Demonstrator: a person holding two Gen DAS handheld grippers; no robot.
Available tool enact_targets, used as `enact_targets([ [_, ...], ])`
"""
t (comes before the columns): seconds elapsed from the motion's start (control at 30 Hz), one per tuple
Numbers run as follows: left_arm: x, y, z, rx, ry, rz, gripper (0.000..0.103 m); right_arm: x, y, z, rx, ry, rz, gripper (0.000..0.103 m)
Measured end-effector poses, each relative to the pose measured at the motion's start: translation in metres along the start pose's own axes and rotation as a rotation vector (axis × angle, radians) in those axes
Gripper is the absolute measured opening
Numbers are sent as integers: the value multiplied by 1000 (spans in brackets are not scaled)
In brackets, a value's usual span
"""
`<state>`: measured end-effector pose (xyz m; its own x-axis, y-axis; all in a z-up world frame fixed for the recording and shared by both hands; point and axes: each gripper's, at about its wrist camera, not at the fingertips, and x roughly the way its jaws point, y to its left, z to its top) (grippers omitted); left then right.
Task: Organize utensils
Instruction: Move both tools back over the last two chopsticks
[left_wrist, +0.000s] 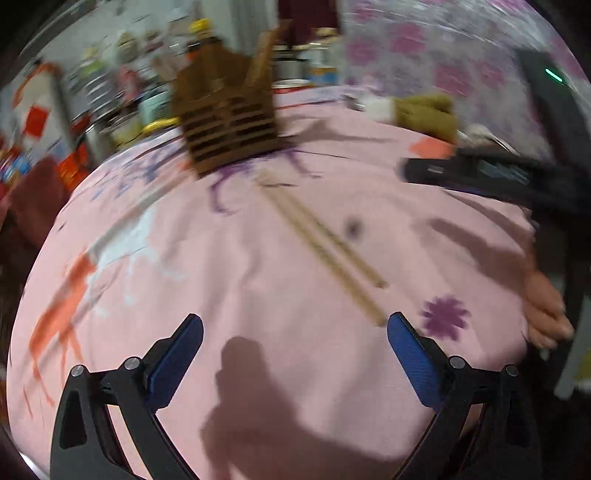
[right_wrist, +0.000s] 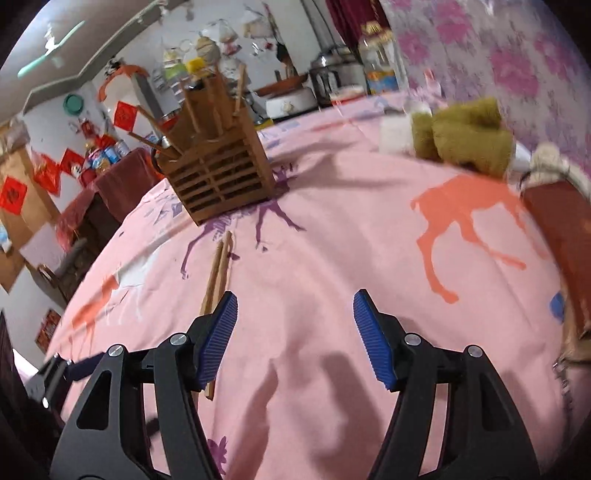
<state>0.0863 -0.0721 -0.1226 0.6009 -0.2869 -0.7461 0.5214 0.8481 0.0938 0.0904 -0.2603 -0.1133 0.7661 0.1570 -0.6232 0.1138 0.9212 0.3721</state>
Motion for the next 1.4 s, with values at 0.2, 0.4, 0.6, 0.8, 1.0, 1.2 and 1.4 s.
enact_targets([
  [0.2, 21, 1, 3, -1, 56, 0, 99, 2, -2, 1, 26, 5, 26, 64],
  [0.4, 45, 106, 13, -368, 151, 124, 97, 2, 4, 1, 1, 10, 25, 64],
  [0.6, 31, 128, -2, -506, 51, 19, 98, -6, 55, -25, -271, 22, 67, 63],
  [0.8, 36, 118, 4, -447, 76, 44, 98, -3, 90, -55, -454, 66, 71, 59],
  [1.0, 36, 120, -1, -451, 69, 35, 98, 14, 67, -45, -356, 95, -85, 23],
  [1.2, 31, 109, -1, -414, 65, 75, 98, -2, 29, -23, -159, 37, -23, 26],
  [1.4, 13, 65, 9, -255, -10, -13, 90, 4, 26, -25, -132, 59, -20, 27],
])
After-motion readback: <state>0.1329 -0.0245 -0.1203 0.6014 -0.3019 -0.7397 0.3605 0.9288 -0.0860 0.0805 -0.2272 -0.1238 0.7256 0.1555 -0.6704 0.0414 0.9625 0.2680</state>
